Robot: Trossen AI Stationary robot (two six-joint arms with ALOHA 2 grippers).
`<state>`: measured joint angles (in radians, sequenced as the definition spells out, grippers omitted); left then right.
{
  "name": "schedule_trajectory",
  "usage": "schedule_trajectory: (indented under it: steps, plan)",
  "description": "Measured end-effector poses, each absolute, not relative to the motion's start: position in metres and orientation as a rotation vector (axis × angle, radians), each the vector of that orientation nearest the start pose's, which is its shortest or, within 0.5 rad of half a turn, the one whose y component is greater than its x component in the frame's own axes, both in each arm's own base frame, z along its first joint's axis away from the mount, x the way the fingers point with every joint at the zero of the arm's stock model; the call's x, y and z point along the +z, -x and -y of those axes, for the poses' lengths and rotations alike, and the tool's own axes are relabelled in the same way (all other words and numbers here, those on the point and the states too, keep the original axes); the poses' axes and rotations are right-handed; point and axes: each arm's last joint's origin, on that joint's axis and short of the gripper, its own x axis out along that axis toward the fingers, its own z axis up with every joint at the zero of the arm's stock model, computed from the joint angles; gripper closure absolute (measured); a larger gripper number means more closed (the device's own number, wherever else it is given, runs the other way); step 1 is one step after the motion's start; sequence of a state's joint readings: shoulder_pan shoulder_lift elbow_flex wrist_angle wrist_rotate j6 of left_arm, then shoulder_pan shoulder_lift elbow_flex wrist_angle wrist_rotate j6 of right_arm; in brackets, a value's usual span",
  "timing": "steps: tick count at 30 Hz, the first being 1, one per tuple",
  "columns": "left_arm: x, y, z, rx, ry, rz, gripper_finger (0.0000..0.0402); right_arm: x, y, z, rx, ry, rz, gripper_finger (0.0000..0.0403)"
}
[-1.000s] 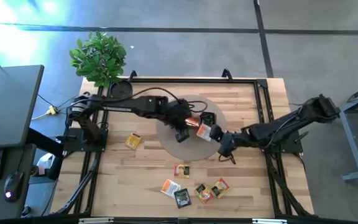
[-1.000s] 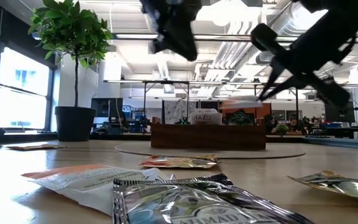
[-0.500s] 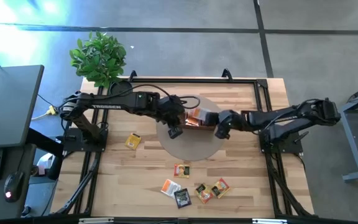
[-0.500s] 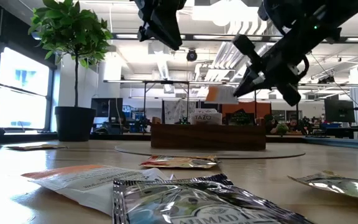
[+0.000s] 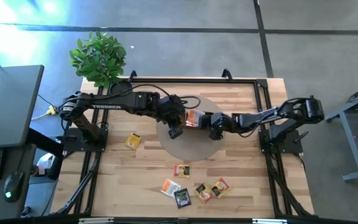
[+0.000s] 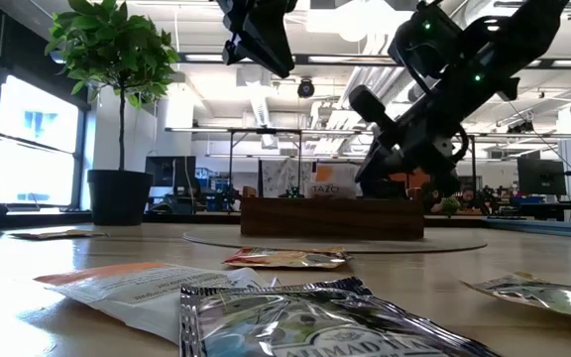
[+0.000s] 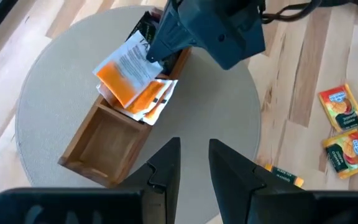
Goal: Pick & Place Tea
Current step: Put the white tea bag into the middle section of the wooden organizer
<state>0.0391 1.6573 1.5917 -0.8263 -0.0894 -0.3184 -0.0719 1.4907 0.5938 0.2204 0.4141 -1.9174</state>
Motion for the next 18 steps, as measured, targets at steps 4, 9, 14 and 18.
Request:
schedule_trajectory:
  steps: [4,9,14,18]
  plan:
    - [0.3346,-0.3511,-0.0162,0.258,0.276,-0.873,0.0318,0.1539,-0.2707,0.0312,0.328,1.905,-0.912,0.0373]
    - [0.3346,-0.3511,-0.0166,0.272,0.269,-0.87,0.0318,0.154,-0.2708,0.031,0.329,1.902,-0.906,0.0351]
    - [0.3339,-0.3502,-0.0166,0.241,0.215,-0.889,0.0318,0.1565,-0.2725,0.0315,0.258,1.851,-0.897,0.0331]
    - [0.3327,-0.3485,-0.0162,0.179,0.096,-0.924,0.0318,0.1609,-0.2724,0.0312,0.106,1.75,-0.942,0.0322]
